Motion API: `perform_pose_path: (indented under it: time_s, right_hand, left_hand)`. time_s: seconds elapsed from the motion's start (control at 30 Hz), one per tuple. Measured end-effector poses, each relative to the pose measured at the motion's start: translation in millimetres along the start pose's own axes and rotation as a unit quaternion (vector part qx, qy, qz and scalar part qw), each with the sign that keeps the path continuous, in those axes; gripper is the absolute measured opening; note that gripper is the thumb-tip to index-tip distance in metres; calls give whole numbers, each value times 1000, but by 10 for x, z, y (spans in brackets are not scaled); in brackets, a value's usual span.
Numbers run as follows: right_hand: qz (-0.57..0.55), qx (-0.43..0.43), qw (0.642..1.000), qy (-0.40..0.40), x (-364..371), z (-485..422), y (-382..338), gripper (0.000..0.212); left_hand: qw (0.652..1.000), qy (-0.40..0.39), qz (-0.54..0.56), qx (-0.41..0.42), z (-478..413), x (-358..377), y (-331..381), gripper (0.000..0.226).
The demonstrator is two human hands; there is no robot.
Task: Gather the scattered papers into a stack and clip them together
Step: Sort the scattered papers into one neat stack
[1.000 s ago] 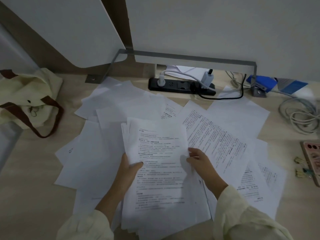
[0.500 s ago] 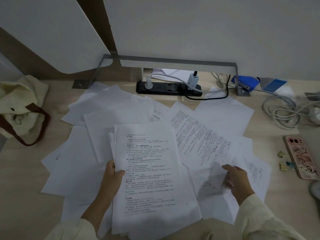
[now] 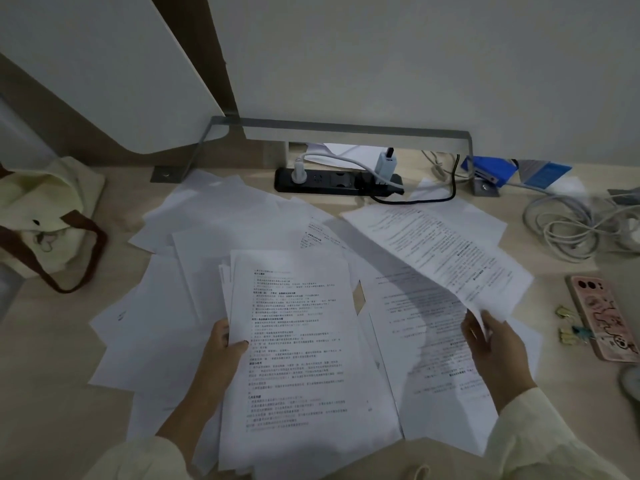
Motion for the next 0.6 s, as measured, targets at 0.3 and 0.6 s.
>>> perform_pose_path:
  time_s: [0.3,0.6]
  right_hand:
    - [-47,49,969,-237,462,265,48,15]
    - [540,-140,775,-298,994,157,-195,31]
  left_hand:
    - [994,-41,81,-64,-79,-64,-73,8]
    - [991,-30,75,-109,-196,-164,-66,46]
Point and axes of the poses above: each hand's wrist, its own z-axis away from the middle knuckle, its own x-axis out of the palm, y = z × x, the point moved 9 cm from there along -z, towards the middle knuckle, and after that the axes turned 3 degrees about -x, right-handed, at the moved point
